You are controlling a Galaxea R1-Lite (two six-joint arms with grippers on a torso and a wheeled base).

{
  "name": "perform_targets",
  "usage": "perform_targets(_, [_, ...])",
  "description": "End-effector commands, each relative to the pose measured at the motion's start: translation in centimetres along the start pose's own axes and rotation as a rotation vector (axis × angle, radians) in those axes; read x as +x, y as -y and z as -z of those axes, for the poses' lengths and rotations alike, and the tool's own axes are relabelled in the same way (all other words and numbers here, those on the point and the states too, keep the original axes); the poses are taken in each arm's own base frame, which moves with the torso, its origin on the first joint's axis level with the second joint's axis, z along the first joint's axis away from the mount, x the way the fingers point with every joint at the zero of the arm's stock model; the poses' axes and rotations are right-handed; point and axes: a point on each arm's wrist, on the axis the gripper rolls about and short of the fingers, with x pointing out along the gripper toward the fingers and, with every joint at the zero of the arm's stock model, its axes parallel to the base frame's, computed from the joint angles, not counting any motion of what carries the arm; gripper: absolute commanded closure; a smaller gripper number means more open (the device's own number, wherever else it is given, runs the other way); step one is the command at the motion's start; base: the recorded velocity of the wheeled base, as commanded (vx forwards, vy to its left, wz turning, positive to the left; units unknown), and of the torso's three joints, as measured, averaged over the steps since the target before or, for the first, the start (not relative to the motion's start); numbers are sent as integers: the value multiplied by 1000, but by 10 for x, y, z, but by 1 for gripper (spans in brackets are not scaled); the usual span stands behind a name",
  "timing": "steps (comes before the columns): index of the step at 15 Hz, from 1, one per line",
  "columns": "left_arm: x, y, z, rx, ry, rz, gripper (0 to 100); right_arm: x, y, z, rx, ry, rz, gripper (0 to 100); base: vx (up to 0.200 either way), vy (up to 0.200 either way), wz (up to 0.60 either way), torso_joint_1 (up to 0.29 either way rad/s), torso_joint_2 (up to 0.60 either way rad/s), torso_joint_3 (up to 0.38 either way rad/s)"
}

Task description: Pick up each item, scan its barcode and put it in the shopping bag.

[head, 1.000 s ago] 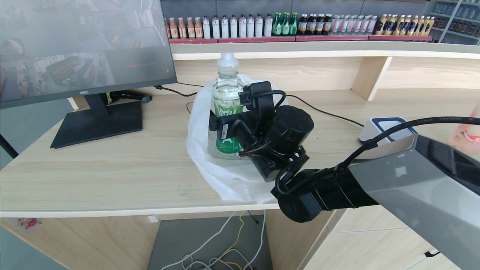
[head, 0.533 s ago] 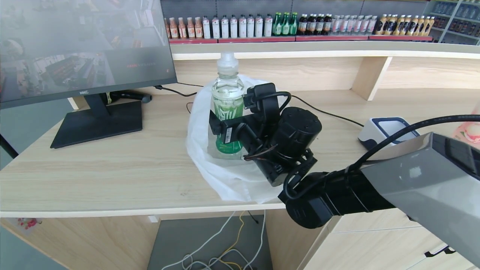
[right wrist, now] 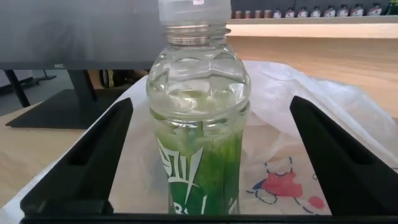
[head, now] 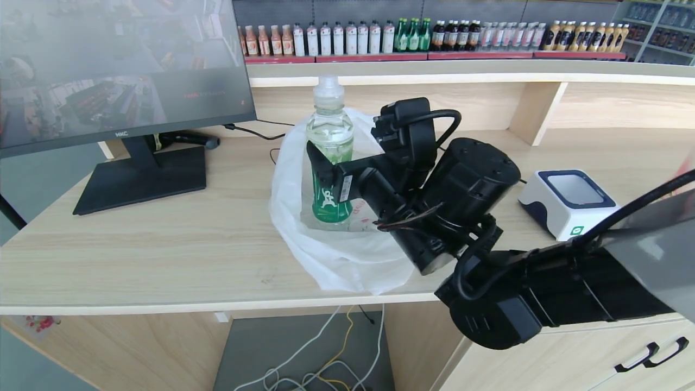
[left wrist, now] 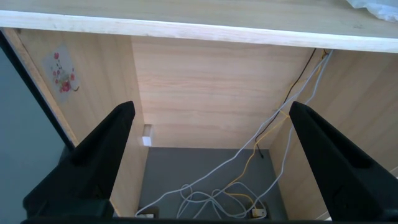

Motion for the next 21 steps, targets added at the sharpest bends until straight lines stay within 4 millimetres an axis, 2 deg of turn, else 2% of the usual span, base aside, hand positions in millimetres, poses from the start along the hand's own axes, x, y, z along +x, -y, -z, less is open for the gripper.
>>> perform_targets(1, [0,0,0,0,0,-1,0,-20,10,-27,7,19,2,0,0,0,0,0,0,0])
perform_targets(4, [0,0,0,0,0,1,0,-36,15,-33,21,30,-9,0,0,0,0,0,0,0])
perform_targets(6, [0,0,0,0,0,-1,0,-56,18,-21,65,83,-25,0,0,0,0,0,0,0])
perform_targets(8, [0,0,0,0,0,1,0,-76,22,-10,57,62,-35,0,0,0,0,0,0,0])
perform_targets(10, [0,0,0,0,0,1,0,-91,19,-9,50,33,-111,0,0,0,0,0,0,0])
perform_targets(13, [0,0,0,0,0,1,0,-91,21,-13,55,46,-107,0,-200,0,0,4,4,2])
perform_targets(15, [0,0,0,3,0,1,0,-89,21,-12,57,42,-103,0,0,0,0,0,0,0])
perform_targets(18, [0,0,0,8,0,1,0,-84,19,1,70,14,-100,0,0,0,0,0,0,0])
perform_targets(21, [0,0,0,2,0,1,0,-83,21,6,64,2,-93,0,0,-200,0,4,1,2])
